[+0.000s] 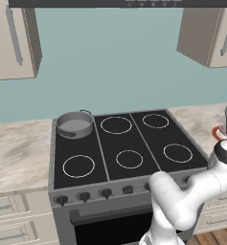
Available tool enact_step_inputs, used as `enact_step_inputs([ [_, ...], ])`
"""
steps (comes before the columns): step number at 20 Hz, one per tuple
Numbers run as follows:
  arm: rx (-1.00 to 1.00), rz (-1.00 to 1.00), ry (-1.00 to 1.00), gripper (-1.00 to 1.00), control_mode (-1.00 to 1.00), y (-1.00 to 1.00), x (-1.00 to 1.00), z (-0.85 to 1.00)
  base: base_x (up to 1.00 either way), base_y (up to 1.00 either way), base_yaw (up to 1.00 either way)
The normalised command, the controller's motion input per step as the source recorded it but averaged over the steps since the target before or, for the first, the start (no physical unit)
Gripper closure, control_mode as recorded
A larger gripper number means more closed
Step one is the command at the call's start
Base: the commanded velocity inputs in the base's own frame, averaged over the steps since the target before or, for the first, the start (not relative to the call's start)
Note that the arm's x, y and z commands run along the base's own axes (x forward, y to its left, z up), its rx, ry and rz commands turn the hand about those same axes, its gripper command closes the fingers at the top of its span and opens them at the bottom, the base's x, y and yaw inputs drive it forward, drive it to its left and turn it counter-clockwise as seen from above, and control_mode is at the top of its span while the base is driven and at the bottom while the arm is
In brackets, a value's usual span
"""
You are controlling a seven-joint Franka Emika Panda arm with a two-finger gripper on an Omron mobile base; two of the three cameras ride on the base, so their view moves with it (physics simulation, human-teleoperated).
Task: Retrieve the frozen meat and place it in the pot on a burner. Then turn the burner on.
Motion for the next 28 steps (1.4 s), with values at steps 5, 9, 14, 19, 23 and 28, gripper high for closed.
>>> enact_step_inputs([
  [5, 0.00, 0.00, 0.01, -1.00, -1.00, 0.00, 0.00, -0.03, 0.00, 0.00, 0.00],
  [9, 0.00, 0.00, 0.03, -1.00, -1.00, 0.00, 0.00, -0.12, 0.00, 0.00, 0.00],
  [14, 0.00, 0.00, 0.00, -1.00, -1.00, 0.07, 0.00, -0.07, 0.00, 0.00, 0.00],
  [19, 0.00, 0.00, 0.00, -1.00, -1.00, 0.07, -0.01, -0.15, 0.00, 0.00, 0.00],
  [23, 0.00, 0.00, 0.01, -1.00, -1.00, 0.12, -0.04, -0.22, 0.00, 0.00, 0.00],
  [28, 0.01, 0.00, 0.00, -1.00, -1.00, 0.06, 0.00, -0.15, 0.00, 0.00, 0.00],
])
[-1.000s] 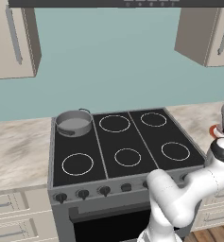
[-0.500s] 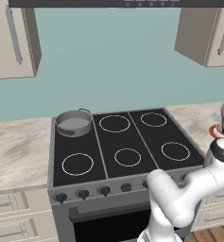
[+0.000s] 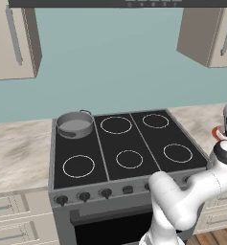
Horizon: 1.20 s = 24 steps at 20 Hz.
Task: Retrieve the frozen meat and place it in the pot on a burner. Then turn the burner on.
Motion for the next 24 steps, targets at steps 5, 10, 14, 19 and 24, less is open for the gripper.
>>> enact_step_inputs([
  [5, 0.01, 0.00, 0.00, 1.00, -1.00, 0.12, 0.00, -0.15, 0.00, 0.00, 0.00],
  [10, 0.00, 0.00, 0.00, 1.00, -1.00, 0.05, 0.00, -0.06, 0.00, 0.00, 0.00],
  [14, 0.00, 0.00, -0.01, 1.00, -1.00, 0.09, -0.09, 0.01, 0.00, 0.00, 0.00],
  [19, 0.00, 0.00, -0.03, 1.00, -1.00, 0.22, -0.33, 0.13, 0.00, 0.00, 0.00],
  [24, 0.00, 0.00, -0.14, 1.00, -1.00, 0.38, -0.42, 0.16, 0.00, 0.00, 0.00],
])
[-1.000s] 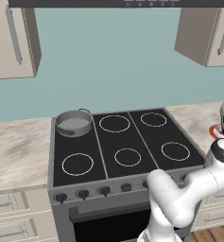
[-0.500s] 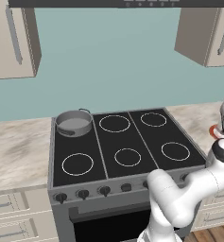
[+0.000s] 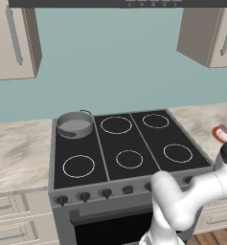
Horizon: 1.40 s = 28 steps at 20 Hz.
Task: Retrieve the frozen meat and place it in the pot on a burner. Then turn the burner on.
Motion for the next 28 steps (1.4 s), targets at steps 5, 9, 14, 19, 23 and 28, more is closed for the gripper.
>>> enact_step_inputs([
  [5, -0.02, 0.00, -0.22, 1.00, -1.00, 0.63, -0.34, 0.21, 0.00, 0.00, 0.00],
  [9, -0.08, 0.00, -0.29, 1.00, -1.00, 0.96, -0.37, 0.23, 0.00, 0.00, 0.00],
  [14, -0.13, 0.03, -0.22, 1.00, -1.00, 1.00, -0.60, 0.19, 0.00, 0.00, 0.00],
  [19, -0.12, 0.00, -0.21, 1.00, -1.00, 1.00, -0.61, 0.40, 0.00, 0.00, 0.00],
  [23, -0.12, -0.06, -0.13, 1.00, -1.00, 1.00, -0.16, 0.70, 0.00, 0.00, 0.00],
  [28, -0.03, -0.01, -0.02, 1.00, -1.00, 0.90, 0.09, 0.37, 0.00, 0.00, 0.00],
])
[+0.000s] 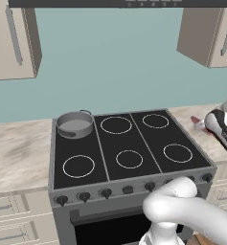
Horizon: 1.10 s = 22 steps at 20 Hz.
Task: Retrieve the frozen meat and place it in the pot on a burner. Then turn the burner on.
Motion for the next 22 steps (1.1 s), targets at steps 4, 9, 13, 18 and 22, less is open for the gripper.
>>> enact_step_inputs([
  [4, 0.00, 0.12, 0.00, 1.00, -1.00, 0.60, 0.29, 0.10, 0.00, 0.00, 0.00],
  [9, -0.05, 0.41, 0.00, 1.00, -1.00, 0.96, 0.19, 0.38, 0.00, 0.00, 0.00],
  [13, -0.17, 0.30, 0.00, 1.00, -1.00, 0.99, 0.09, 0.64, 0.00, 0.00, 0.00],
  [18, -0.29, 0.18, 0.00, 1.00, -1.00, 1.00, 0.24, 0.26, 0.00, 0.00, 0.00],
  [22, -0.21, 0.20, 0.05, 1.00, -1.00, 0.93, 0.47, 0.02, 0.00, 0.00, 0.00],
])
